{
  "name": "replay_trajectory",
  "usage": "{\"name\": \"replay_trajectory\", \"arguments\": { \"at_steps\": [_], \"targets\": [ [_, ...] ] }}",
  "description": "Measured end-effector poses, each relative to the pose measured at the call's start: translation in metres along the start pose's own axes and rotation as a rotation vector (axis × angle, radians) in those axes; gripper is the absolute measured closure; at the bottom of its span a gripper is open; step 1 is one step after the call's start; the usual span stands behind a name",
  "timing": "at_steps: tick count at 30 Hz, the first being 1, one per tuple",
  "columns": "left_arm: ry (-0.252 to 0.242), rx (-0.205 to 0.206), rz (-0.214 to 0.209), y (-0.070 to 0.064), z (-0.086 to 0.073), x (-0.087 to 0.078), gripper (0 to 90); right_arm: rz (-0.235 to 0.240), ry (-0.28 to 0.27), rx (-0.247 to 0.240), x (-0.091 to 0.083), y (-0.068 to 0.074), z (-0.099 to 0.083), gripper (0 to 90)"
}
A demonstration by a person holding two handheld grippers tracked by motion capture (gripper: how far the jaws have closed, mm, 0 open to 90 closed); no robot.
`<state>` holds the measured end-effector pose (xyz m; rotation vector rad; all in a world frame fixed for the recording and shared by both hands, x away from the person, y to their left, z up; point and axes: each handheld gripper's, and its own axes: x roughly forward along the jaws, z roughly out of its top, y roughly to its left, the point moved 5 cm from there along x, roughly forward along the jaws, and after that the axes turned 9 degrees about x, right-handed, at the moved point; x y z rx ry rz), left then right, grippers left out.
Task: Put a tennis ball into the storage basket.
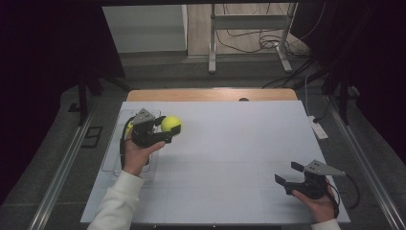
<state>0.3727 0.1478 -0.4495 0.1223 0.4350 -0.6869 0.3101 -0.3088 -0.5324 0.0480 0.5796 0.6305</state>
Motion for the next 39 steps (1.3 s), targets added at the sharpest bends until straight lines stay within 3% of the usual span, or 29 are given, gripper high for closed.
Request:
{"name": "replay_trajectory", "arguments": {
  "at_steps": [39],
  "targets": [
    [-0.005,-0.041,0.106,0.033,-0.008,-0.021,27.4,-0.002,-0.002,-0.003,-0.001,0.0,0.0,13.4]
  ]
}}
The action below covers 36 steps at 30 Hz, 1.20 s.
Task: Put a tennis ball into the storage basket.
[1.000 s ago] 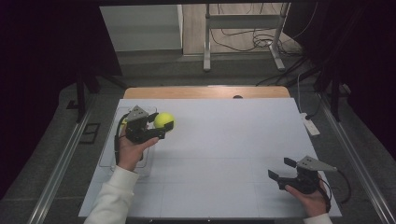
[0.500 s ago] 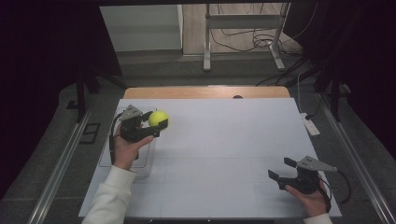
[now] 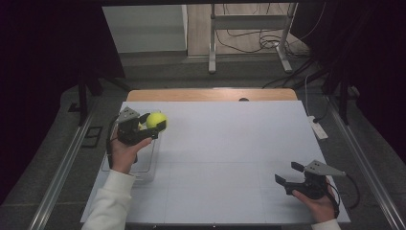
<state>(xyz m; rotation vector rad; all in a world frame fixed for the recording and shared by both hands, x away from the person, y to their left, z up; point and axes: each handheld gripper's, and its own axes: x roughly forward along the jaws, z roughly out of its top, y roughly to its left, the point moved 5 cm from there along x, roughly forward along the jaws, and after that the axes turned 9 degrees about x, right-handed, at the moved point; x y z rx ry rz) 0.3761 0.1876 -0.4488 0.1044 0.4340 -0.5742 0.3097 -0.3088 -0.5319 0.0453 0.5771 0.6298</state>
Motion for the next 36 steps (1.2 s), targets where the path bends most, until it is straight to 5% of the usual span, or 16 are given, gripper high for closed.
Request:
{"name": "replay_trajectory", "arguments": {
  "at_steps": [22,36],
  "targets": [
    [-0.002,-0.025,0.037,0.014,-0.005,-0.006,27.4,0.001,-0.004,0.002,0.0,0.0,0.0,13.4],
    [0.013,-0.055,0.096,0.035,-0.014,-0.013,27.4,-0.001,-0.004,-0.001,-0.001,0.001,0.0,13.4]
  ]
}}
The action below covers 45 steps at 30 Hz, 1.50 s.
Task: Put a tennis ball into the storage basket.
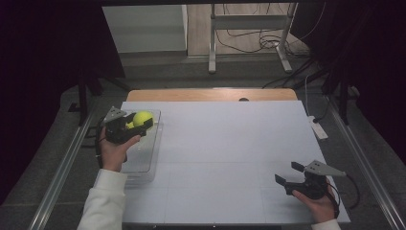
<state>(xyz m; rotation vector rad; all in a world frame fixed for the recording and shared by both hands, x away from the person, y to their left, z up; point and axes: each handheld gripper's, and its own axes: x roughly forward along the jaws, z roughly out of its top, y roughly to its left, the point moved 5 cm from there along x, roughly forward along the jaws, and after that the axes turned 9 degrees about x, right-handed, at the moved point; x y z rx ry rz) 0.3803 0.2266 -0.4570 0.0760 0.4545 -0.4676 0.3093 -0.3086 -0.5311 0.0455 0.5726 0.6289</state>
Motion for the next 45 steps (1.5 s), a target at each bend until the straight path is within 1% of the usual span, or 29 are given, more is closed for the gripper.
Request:
{"name": "replay_trajectory", "arguments": {
  "at_steps": [4,7,16,22,28,35,45],
  "targets": [
    [0.004,-0.005,0.012,0.004,-0.002,-0.003,27.4,0.001,-0.001,0.0,0.0,0.0,0.0,13.4],
    [0.014,-0.004,0.031,0.007,-0.005,-0.005,27.4,0.002,0.001,0.002,0.0,0.0,0.0,13.4],
    [0.022,-0.011,0.037,0.009,-0.009,-0.009,27.3,-0.001,0.003,0.001,0.0,0.0,0.0,13.4],
    [0.042,-0.013,0.043,0.011,-0.016,-0.012,27.3,0.0,0.003,0.001,0.0,0.0,0.0,13.4],
    [0.07,-0.018,0.039,0.012,-0.023,-0.012,27.3,0.003,0.004,0.001,0.001,0.0,0.0,13.4],
    [0.079,-0.021,0.042,0.014,-0.027,-0.016,27.4,0.004,0.001,0.001,0.001,0.0,0.0,13.4],
    [0.108,-0.029,0.063,0.02,-0.035,-0.019,27.3,0.007,0.001,-0.001,0.001,0.0,0.0,13.4]
  ]
}}
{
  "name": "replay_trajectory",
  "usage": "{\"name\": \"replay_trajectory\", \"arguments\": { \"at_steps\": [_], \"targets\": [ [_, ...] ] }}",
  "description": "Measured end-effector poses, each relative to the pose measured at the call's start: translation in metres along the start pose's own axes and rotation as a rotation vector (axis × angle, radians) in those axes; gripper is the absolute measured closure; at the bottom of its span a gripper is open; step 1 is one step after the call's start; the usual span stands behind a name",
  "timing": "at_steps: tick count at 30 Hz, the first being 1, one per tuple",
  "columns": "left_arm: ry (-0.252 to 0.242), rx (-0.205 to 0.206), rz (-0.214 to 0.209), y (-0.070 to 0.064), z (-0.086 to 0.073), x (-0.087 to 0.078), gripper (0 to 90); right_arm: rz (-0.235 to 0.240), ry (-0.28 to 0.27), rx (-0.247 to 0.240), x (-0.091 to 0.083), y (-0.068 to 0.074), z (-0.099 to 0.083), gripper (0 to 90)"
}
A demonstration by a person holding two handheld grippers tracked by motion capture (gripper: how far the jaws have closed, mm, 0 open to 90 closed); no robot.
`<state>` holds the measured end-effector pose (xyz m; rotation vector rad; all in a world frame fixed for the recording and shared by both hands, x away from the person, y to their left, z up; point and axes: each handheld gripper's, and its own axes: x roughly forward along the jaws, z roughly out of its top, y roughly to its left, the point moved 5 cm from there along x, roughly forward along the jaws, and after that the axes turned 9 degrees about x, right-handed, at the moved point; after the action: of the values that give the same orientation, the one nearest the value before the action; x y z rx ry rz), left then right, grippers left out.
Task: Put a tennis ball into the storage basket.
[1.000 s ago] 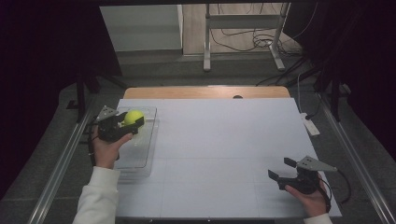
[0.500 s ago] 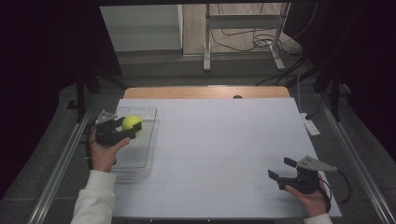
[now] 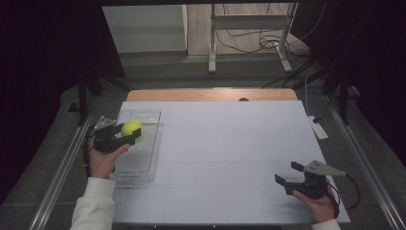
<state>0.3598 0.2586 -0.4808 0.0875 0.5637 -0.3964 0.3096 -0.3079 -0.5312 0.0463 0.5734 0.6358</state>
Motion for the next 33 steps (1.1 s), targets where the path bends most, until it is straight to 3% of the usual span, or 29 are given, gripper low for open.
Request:
{"name": "replay_trajectory", "arguments": {
  "at_steps": [12,33],
  "targets": [
    [0.028,0.001,0.018,0.005,-0.006,-0.001,27.3,-0.001,-0.001,-0.003,0.0,0.0,0.0,13.4],
    [0.124,0.009,0.05,0.012,-0.018,0.004,27.2,0.0,0.001,-0.005,0.0,0.001,0.0,13.4]
  ]
}}
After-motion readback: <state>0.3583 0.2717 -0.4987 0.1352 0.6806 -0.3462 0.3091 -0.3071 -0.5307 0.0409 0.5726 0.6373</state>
